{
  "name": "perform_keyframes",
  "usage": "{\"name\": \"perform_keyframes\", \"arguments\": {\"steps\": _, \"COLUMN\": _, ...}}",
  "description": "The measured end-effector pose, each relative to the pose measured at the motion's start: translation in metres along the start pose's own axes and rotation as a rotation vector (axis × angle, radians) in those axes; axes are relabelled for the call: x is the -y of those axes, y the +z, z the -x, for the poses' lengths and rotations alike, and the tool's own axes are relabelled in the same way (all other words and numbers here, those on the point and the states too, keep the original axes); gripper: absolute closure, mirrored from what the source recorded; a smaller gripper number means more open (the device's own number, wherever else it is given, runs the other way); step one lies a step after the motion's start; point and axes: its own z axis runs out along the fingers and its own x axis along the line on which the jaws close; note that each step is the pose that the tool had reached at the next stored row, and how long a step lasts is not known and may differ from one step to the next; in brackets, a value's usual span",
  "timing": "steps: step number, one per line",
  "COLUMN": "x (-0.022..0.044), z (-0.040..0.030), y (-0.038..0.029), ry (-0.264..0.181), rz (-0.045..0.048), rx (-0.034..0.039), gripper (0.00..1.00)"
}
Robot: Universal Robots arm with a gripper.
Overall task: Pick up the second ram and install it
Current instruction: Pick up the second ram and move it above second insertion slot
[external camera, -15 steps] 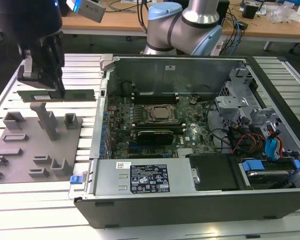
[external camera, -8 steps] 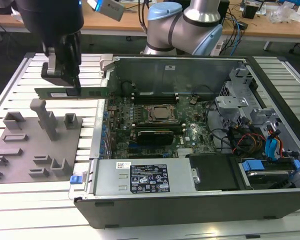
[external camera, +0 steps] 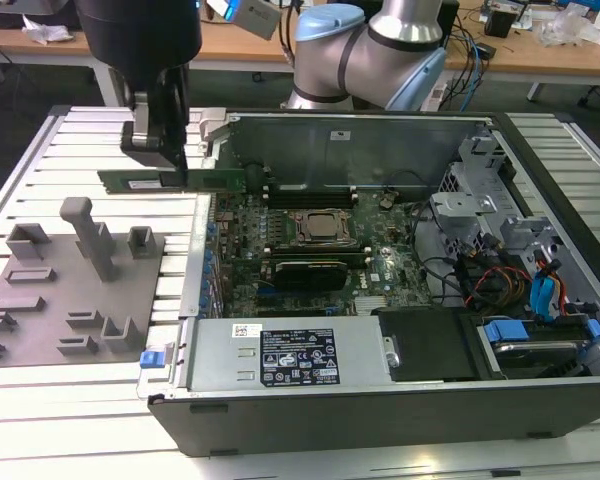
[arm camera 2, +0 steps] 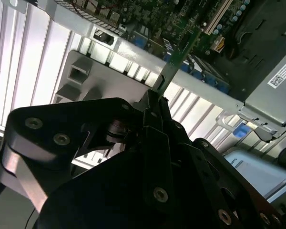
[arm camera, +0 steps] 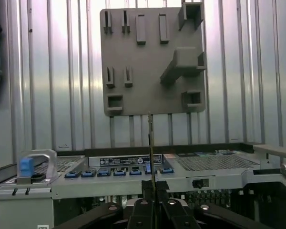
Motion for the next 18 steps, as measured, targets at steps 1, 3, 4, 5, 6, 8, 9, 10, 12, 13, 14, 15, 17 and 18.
{"name": "perform_keyframes", "arguments": {"steps": 1, "x": 0.0026, "z": 0.0007, "y": 0.0001, "ry": 0.0, "rz": 0.0001, "rx": 0.0, "gripper": 0.86}}
{"name": "perform_keyframes", "arguments": {"steps": 3, "x": 0.0108, "z": 0.0027, "y": 0.0002, "ry": 0.0, "rz": 0.0006, "rx": -0.0002, "gripper": 0.86}}
{"name": "perform_keyframes", "arguments": {"steps": 4, "x": 0.0142, "z": 0.0035, "y": 0.0003, "ry": 0.0, "rz": 0.0007, "rx": -0.0001, "gripper": 0.86}}
{"name": "perform_keyframes", "arguments": {"steps": 5, "x": 0.0168, "z": 0.0042, "y": 0.0003, "ry": 0.0, "rz": 0.0008, "rx": -0.0001, "gripper": 0.86}}
{"name": "perform_keyframes", "arguments": {"steps": 6, "x": 0.022, "z": 0.0055, "y": 0.0004, "ry": 0.0, "rz": 0.0009, "rx": -0.0001, "gripper": 0.86}}
{"name": "perform_keyframes", "arguments": {"steps": 8, "x": 0.0278, "z": 0.007, "y": 0.0005, "ry": 0.0, "rz": 0.0011, "rx": -0.0002, "gripper": 0.86}}
{"name": "perform_keyframes", "arguments": {"steps": 9, "x": 0.0336, "z": 0.0084, "y": 0.0007, "ry": 0.0, "rz": 0.0011, "rx": -0.0002, "gripper": 0.86}}
{"name": "perform_keyframes", "arguments": {"steps": 10, "x": 0.0379, "z": 0.0095, "y": 0.0008, "ry": 0.0, "rz": 0.0012, "rx": -0.0001, "gripper": 0.86}}
{"name": "perform_keyframes", "arguments": {"steps": 12, "x": 0.0478, "z": 0.0121, "y": 0.001, "ry": 0.0, "rz": 0.0013, "rx": -0.0001, "gripper": 0.86}}
{"name": "perform_keyframes", "arguments": {"steps": 13, "x": 0.0535, "z": 0.0137, "y": 0.001, "ry": 0.0, "rz": 0.0014, "rx": -0.0002, "gripper": 0.86}}
{"name": "perform_keyframes", "arguments": {"steps": 14, "x": 0.057, "z": 0.0146, "y": 0.0011, "ry": 0.0, "rz": 0.0013, "rx": -0.0001, "gripper": 0.86}}
{"name": "perform_keyframes", "arguments": {"steps": 15, "x": 0.0612, "z": 0.0159, "y": 0.0011, "ry": 0.0, "rz": 0.0014, "rx": -0.0001, "gripper": 0.86}}
{"name": "perform_keyframes", "arguments": {"steps": 17, "x": 0.0667, "z": 0.0176, "y": 0.0012, "ry": 0.0, "rz": 0.0014, "rx": -0.0001, "gripper": 0.86}}
{"name": "perform_keyframes", "arguments": {"steps": 18, "x": 0.0708, "z": 0.0189, "y": 0.0012, "ry": 0.0, "rz": 0.0015, "rx": -0.0001, "gripper": 0.86}}
